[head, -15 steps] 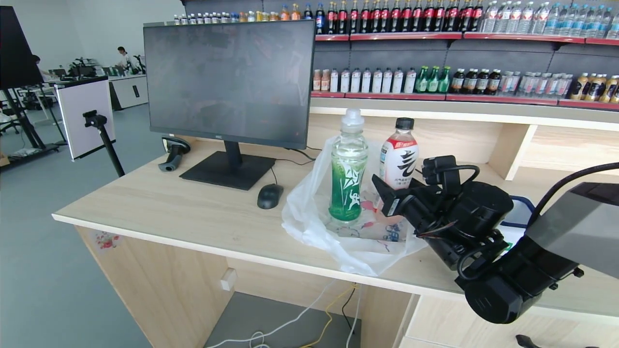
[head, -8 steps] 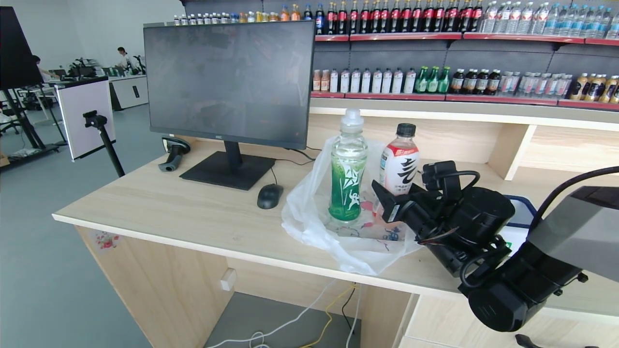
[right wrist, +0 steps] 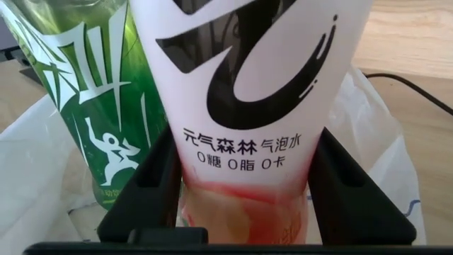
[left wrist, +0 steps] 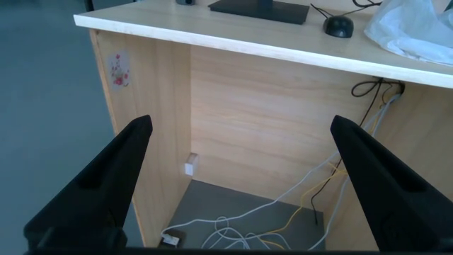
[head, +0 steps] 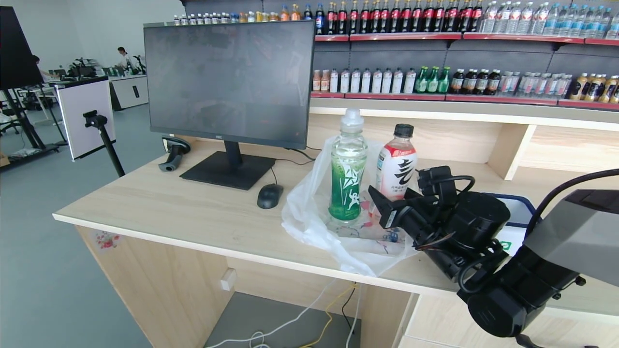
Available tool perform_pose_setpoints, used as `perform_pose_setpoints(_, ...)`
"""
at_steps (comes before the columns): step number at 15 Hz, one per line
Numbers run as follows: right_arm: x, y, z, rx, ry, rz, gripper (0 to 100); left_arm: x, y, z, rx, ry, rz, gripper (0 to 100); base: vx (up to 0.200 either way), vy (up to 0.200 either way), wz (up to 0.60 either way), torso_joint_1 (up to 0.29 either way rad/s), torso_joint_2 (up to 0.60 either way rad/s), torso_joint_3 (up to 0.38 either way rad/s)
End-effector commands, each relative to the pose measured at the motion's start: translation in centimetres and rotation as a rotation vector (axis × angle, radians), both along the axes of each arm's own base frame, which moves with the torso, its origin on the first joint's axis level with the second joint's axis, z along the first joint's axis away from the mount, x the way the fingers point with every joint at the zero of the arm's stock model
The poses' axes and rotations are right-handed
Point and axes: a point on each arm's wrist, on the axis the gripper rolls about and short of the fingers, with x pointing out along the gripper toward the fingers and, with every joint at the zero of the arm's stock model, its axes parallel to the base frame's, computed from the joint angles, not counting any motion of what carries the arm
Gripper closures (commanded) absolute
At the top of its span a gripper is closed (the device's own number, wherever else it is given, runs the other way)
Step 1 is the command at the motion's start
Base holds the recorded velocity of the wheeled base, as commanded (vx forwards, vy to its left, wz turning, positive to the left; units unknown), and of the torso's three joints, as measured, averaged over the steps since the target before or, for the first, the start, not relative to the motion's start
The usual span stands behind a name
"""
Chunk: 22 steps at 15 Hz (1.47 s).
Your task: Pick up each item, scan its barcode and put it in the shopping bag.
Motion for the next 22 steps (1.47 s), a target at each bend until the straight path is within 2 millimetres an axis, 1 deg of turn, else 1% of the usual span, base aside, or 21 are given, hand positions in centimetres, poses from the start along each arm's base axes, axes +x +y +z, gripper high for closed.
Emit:
perform_pose_setpoints(1,0.0,0.2,-0.2,-0.002,0.002,0.005,0,0.0,0.0,0.0,0.000,0.000,0.000,0,0.000,0.000,0.00,0.000,0.00,0.000)
perform_pose_setpoints(4,-0.4,0.1,-0.3,-0.007,0.012,0.007,0,0.0,0.0,0.0,0.000,0.000,0.000,0,0.000,0.000,0.00,0.000,0.00,0.000)
perform_pose_setpoints(6,-0.6,0.0,0.1,-0.002,0.003,0.007,0,0.0,0.0,0.0,0.000,0.000,0.000,0,0.000,0.000,0.00,0.000,0.00,0.000)
perform_pose_setpoints(7,-1.1,-0.3,0.4,-0.004,0.006,0.007,0,0.0,0.0,0.0,0.000,0.000,0.002,0,0.000,0.000,0.00,0.000,0.00,0.000)
perform_pose_setpoints(10,-1.7,-0.7,1.2,0.003,-0.007,0.005,0,0.0,0.0,0.0,0.001,0.003,0.000,0,0.000,0.000,0.00,0.000,0.00,0.000)
perform_pose_setpoints(13,-2.9,-1.2,2.3,0.012,-0.024,0.007,0,0.0,0.0,0.0,0.000,0.001,0.000,0,0.000,0.000,0.00,0.000,0.00,0.000)
perform_pose_setpoints(16,-5.0,-2.4,3.9,0.024,-0.047,0.005,0,0.0,0.0,0.0,0.001,0.001,0.000,0,0.000,0.000,0.00,0.000,0.00,0.000)
perform_pose_setpoints(17,-5.0,-2.4,3.9,0.024,-0.047,0.005,0,0.0,0.0,0.0,0.001,0.001,0.000,0,0.000,0.000,0.00,0.000,0.00,0.000)
perform_pose_setpoints(18,-7.4,-3.7,5.3,0.035,-0.072,0.005,0,0.0,0.0,0.0,0.000,0.003,0.000,0,0.000,0.000,0.00,0.000,0.00,0.000)
perform_pose_setpoints(19,-9.4,-5.0,5.8,0.036,-0.077,-0.006,0,0.0,0.0,0.0,-0.002,0.001,0.000,0,0.000,0.000,0.00,0.000,0.00,0.000)
perform_pose_setpoints(20,-11.0,-6.4,5.8,0.032,-0.072,-0.027,0,0.0,0.0,0.0,-0.002,0.003,0.002,0,0.000,0.000,0.00,0.000,0.00,0.000)
perform_pose_setpoints(21,-13.7,-8.6,5.3,0.016,-0.051,-0.068,0,0.0,0.0,0.0,0.000,0.003,0.000,0,0.000,0.000,0.00,0.000,0.00,0.000)
perform_pose_setpoints(22,-16.3,-9.9,4.6,0.004,-0.031,-0.080,0,0.0,0.0,0.0,-0.002,0.003,0.002,0,0.000,0.000,0.00,0.000,0.00,0.000)
